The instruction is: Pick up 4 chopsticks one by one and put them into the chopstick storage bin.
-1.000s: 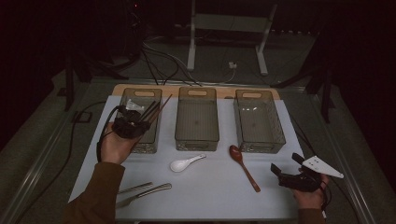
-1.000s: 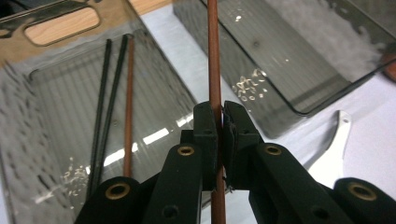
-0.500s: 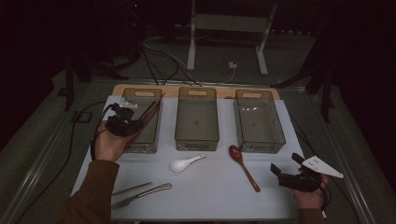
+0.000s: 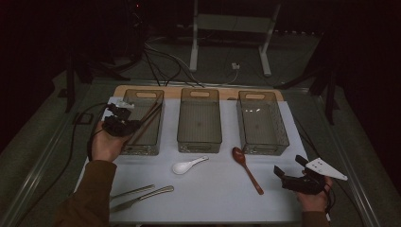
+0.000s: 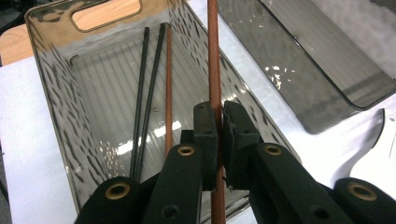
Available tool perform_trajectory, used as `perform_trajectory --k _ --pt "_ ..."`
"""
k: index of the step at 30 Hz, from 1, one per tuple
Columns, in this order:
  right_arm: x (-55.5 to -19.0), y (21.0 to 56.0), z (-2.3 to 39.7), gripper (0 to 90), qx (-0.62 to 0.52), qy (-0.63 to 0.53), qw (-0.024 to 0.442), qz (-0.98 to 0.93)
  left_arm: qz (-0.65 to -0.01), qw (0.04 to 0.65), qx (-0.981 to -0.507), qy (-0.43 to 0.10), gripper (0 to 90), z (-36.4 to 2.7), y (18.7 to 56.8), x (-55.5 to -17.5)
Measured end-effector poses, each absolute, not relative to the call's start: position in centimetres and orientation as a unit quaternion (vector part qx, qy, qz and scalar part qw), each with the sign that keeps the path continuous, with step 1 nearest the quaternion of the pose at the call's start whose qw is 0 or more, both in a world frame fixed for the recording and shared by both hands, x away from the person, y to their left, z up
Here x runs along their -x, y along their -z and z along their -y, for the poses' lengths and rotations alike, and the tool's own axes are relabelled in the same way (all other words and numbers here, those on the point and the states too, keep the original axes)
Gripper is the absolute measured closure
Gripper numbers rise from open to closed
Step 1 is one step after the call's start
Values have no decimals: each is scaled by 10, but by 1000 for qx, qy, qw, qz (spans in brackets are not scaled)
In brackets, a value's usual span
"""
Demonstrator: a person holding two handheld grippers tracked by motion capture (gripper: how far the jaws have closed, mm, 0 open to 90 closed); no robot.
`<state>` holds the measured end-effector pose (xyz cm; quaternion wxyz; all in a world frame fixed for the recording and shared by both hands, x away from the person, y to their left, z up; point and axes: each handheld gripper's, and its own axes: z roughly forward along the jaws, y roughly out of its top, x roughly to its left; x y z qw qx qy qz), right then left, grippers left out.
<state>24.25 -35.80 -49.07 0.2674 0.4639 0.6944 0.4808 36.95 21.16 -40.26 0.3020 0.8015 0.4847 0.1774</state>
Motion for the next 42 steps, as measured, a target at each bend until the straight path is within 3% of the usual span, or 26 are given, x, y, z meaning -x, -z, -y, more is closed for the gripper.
perform_trajectory --k 42 --pt "-243 491 358 0 -464 -481 268 -694 -496 305 -792 -183 863 -224 421 -406"
